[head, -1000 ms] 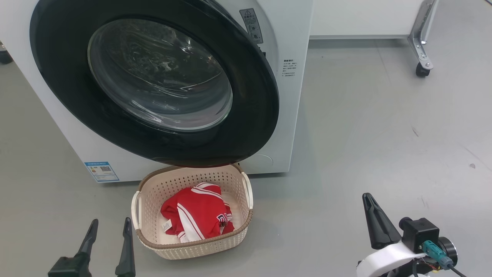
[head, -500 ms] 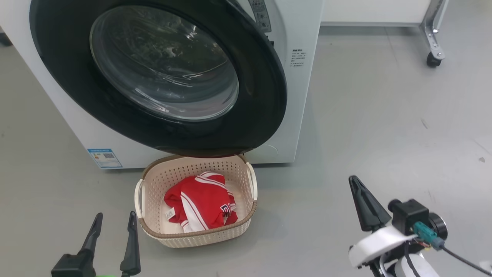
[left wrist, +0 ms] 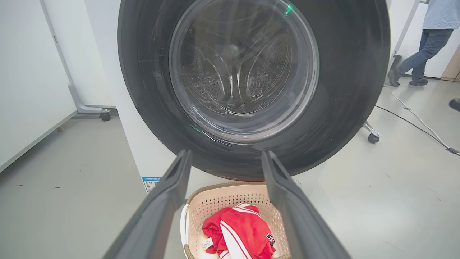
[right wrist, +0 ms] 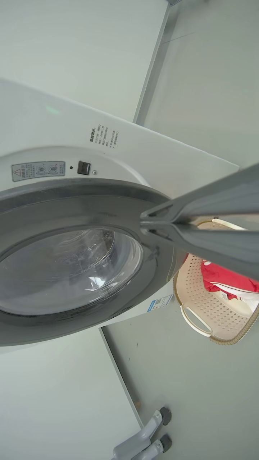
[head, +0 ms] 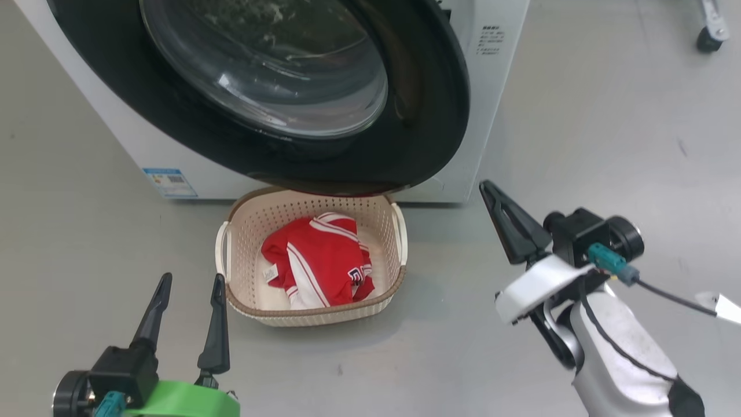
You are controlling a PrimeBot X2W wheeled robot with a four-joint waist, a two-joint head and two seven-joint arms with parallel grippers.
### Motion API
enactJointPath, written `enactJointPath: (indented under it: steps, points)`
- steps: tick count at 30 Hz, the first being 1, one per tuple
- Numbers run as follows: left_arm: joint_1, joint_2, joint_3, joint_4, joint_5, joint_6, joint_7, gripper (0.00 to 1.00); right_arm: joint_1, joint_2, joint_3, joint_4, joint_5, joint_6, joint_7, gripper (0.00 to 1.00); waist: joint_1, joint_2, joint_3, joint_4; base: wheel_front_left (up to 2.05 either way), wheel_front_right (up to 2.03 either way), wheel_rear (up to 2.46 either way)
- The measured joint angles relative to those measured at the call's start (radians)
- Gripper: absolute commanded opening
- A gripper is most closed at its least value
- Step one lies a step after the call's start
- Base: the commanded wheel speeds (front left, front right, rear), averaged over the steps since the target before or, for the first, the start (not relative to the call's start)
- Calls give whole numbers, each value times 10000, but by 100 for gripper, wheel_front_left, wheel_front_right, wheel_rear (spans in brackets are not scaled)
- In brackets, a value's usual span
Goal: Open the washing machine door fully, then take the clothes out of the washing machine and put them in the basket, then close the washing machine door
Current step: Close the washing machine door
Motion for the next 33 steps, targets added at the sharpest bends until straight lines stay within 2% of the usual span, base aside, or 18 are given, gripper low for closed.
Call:
enactJointPath:
  steps: [19,33]
  points:
    - [-1458,-349,-514,29,0,-54,-527,100,-3053,-855,383,1248,357,84,644,0,1,0,2124,1239,0,0,0]
    - [-1946,-497,-612,510,-12,-54,-832,100,-4138,-1292,725,2073,982,171,500,0,0,0,2881,1822,0,0,0]
